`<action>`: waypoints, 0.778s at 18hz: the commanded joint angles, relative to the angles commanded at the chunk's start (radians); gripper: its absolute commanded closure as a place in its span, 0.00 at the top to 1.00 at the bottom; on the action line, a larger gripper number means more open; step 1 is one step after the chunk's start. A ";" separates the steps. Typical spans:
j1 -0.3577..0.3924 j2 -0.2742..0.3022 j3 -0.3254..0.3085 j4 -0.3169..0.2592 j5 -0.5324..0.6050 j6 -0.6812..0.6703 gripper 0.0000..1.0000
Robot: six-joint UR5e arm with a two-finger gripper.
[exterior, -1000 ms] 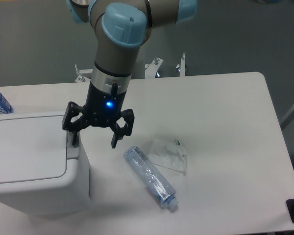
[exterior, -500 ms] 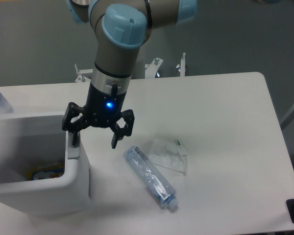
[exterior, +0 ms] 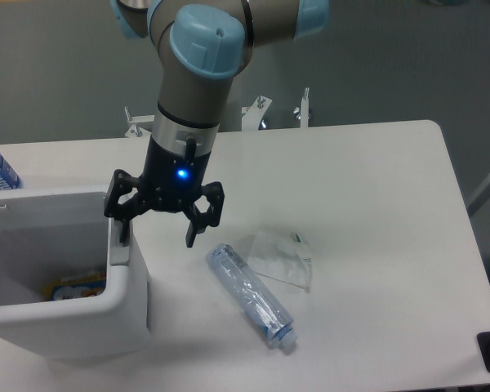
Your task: Open the trash can
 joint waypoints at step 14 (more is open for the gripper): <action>0.279 0.017 0.118 0.032 0.069 0.040 1.00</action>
